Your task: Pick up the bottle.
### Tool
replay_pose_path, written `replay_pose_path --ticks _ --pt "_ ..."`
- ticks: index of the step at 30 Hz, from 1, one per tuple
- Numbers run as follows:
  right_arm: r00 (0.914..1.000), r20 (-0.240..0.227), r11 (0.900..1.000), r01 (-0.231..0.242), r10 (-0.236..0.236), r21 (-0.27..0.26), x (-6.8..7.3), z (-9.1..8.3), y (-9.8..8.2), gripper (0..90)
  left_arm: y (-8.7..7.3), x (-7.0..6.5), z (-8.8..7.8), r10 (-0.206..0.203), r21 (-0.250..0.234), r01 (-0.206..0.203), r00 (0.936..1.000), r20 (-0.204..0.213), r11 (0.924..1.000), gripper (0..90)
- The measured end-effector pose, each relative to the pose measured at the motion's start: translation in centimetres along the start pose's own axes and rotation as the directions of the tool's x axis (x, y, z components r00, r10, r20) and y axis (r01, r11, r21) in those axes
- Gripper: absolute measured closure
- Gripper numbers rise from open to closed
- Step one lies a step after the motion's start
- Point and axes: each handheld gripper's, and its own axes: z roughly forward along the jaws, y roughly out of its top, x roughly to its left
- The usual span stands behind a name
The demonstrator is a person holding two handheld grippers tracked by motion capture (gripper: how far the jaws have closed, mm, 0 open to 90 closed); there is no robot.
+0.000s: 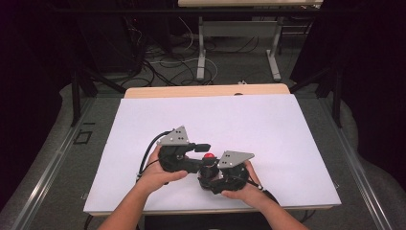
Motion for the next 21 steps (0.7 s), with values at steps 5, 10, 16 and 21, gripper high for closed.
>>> replay_pose_path --ticks 5,10,16,21 --pt "0.9999 -0.002 1.0 0.016 -0.016 0.008 -0.1 0.1 0.0 29.7 -0.2 0.2 0.2 -0.005 -0.005 0.005 0.9997 0.024 1.0 55.7" --pt "1.0 0.003 1.0 -0.003 0.003 0.015 0.1 0.1 0.0 29.7 -0.3 -0.2 0.8 -0.002 -0.002 0.002 0.9999 0.013 1.0 58.5" --pt "0.999 0.038 0.999 -0.023 0.022 0.031 0.0 0.1 0.0 29.7 -0.4 -1.2 1.4 0.001 -0.021 -0.003 0.9941 -0.108 0.9998 61.5" --pt "0.9948 0.096 0.999 -0.035 0.034 0.014 -0.2 0.1 0.0 29.7 -0.3 -2.7 2.1 -0.056 -0.063 0.041 0.9605 -0.273 0.9972 61.6"
